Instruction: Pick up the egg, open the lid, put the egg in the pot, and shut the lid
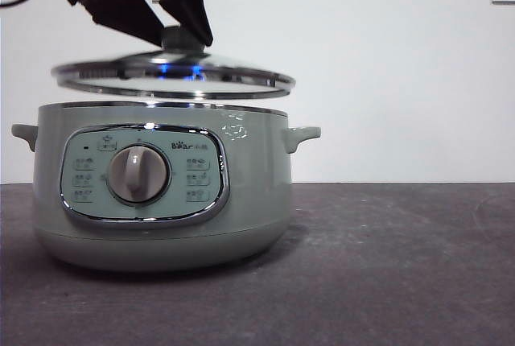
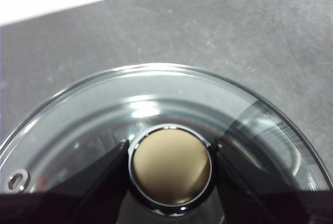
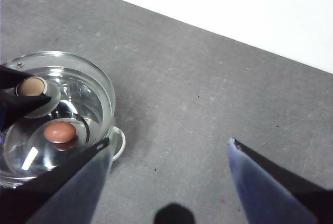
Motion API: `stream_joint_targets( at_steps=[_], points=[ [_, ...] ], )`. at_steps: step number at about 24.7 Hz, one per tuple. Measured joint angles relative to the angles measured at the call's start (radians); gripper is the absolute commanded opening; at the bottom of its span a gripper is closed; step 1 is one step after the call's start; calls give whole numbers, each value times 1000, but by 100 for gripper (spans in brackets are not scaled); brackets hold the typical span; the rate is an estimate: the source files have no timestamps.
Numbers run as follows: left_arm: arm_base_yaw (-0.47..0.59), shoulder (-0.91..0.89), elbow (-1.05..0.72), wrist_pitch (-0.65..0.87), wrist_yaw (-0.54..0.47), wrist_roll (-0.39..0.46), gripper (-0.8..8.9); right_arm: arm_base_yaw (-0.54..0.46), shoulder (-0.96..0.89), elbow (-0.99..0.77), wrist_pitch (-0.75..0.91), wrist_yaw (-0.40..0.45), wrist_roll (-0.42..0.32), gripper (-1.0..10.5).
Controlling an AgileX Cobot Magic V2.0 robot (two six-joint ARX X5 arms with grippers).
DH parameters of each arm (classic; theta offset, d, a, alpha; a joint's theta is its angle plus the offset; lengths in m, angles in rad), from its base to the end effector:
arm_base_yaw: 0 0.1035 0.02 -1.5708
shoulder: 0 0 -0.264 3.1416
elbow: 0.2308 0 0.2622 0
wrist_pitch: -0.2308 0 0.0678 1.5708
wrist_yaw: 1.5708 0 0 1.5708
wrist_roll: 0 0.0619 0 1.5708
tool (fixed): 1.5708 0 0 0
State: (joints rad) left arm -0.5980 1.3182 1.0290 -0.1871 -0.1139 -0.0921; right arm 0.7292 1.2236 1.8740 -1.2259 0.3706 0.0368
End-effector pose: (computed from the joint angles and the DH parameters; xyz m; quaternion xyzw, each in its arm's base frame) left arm 0.2773 -0.1804 0.2845 0.0387 0.2316 -0.2225 0.9462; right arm 0.1658 0.1180 0.4857 -0.1309 0.2451 0.1665 0.9461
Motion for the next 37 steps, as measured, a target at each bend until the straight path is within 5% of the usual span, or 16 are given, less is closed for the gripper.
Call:
stream_joint_targets(
  at_steps=[27, 33, 37],
  points=[
    [0, 0, -92, 67, -36, -56, 8, 0, -3, 0, -14, 0, 5, 377],
    [0, 0, -92, 69, -37, -58, 404, 0, -3, 0, -14, 0, 12, 377],
    [0, -1, -92, 74, -34, -62, 409, 0, -3, 0, -15, 0, 12, 377]
  ],
)
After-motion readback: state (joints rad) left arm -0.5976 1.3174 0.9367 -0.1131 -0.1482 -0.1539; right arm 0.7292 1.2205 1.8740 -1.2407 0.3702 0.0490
